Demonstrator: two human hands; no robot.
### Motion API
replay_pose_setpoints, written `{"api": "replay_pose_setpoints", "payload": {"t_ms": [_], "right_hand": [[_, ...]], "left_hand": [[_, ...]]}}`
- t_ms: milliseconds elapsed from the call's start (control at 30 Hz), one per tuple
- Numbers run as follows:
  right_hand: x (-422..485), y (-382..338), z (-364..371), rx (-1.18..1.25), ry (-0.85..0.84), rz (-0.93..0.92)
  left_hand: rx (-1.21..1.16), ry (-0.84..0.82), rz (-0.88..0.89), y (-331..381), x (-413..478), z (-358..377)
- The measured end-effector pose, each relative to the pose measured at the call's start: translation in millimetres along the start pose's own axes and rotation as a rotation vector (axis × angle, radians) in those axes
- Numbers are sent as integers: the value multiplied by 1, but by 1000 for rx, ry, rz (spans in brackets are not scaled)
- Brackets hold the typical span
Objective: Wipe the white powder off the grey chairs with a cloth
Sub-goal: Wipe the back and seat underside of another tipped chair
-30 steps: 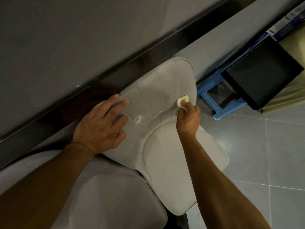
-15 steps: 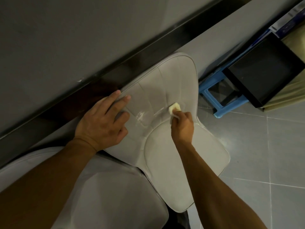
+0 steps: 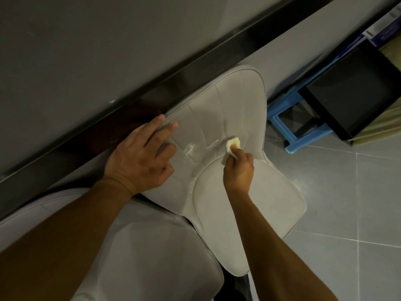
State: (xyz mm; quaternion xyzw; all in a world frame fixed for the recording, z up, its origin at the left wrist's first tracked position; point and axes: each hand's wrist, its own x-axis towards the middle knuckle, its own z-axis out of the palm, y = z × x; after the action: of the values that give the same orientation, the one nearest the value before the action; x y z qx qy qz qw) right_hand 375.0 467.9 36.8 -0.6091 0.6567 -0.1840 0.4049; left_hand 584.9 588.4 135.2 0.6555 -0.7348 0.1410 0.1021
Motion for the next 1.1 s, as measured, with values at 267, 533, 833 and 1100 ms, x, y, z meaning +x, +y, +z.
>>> {"api": "replay_pose_setpoints", "payload": {"t_ms": [267, 533, 833, 1100], "right_hand": [[-7, -28, 16, -102, 11, -539], [-8, 6, 13, -92, -10, -247], [-11, 24, 33, -309, -284, -210], [-21, -31, 14, 85, 141, -508]], "left_hand": [[23, -20, 3, 0, 0, 0], [19, -13, -2, 0, 1, 0], [-2, -14, -6, 0, 1, 0], [-2, 0, -4, 0, 1, 1]]}}
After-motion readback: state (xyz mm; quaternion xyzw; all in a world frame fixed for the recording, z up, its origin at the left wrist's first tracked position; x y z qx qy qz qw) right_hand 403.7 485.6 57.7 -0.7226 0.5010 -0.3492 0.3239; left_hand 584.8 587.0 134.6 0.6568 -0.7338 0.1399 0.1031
